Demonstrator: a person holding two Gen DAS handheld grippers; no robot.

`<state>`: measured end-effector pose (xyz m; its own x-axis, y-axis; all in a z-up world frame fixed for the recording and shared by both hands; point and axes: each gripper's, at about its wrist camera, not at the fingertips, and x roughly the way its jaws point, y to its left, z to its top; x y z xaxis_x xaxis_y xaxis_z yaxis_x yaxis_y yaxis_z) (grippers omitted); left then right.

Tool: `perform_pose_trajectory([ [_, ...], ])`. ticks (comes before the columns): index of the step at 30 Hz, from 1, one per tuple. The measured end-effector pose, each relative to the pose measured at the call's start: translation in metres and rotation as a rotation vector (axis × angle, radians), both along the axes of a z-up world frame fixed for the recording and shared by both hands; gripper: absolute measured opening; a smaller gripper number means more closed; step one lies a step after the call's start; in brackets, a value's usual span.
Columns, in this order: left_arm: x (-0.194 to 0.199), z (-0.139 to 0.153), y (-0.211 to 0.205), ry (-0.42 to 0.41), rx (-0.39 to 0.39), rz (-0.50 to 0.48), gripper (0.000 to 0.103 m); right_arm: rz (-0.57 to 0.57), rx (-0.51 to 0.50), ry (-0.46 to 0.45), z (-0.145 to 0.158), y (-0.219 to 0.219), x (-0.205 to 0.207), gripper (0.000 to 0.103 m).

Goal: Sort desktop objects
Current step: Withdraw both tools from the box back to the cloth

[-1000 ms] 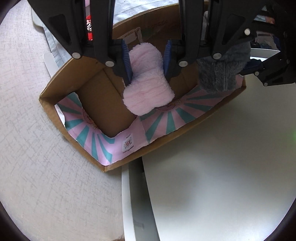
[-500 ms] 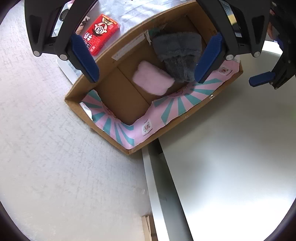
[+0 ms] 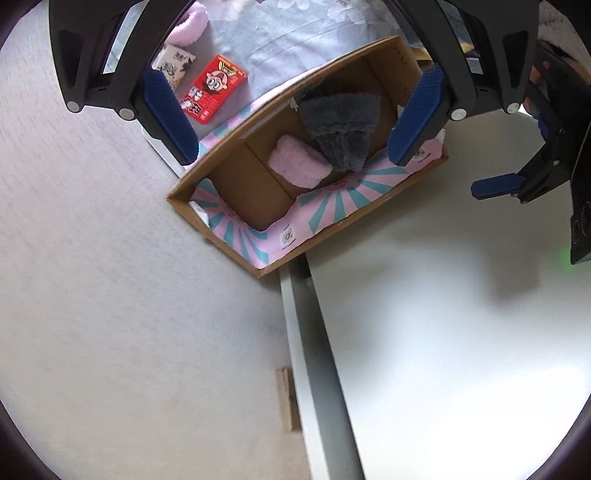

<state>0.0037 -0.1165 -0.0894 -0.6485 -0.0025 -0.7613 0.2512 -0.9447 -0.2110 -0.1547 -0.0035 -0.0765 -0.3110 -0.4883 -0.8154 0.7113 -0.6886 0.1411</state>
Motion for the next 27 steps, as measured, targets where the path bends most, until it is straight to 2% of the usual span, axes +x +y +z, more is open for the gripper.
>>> perform_pose_trajectory([
  [3,-0.002,0.008,0.011,0.022,-0.011,-0.029,0.103,-0.048,-0.017,-0.001,0.014,0.022,0.005,0.102],
  [11,-0.018,0.032,0.055,0.081,-0.023,-0.161,0.103,-0.284,-0.081,0.013,0.044,0.107,0.028,0.102],
  [18,-0.036,0.046,0.118,0.116,-0.05,-0.334,0.103,-0.436,-0.016,0.09,0.06,0.174,0.066,0.102],
  [27,-0.05,0.043,0.185,0.102,-0.059,-0.496,0.103,-0.625,-0.003,0.1,0.064,0.258,0.101,0.102],
])
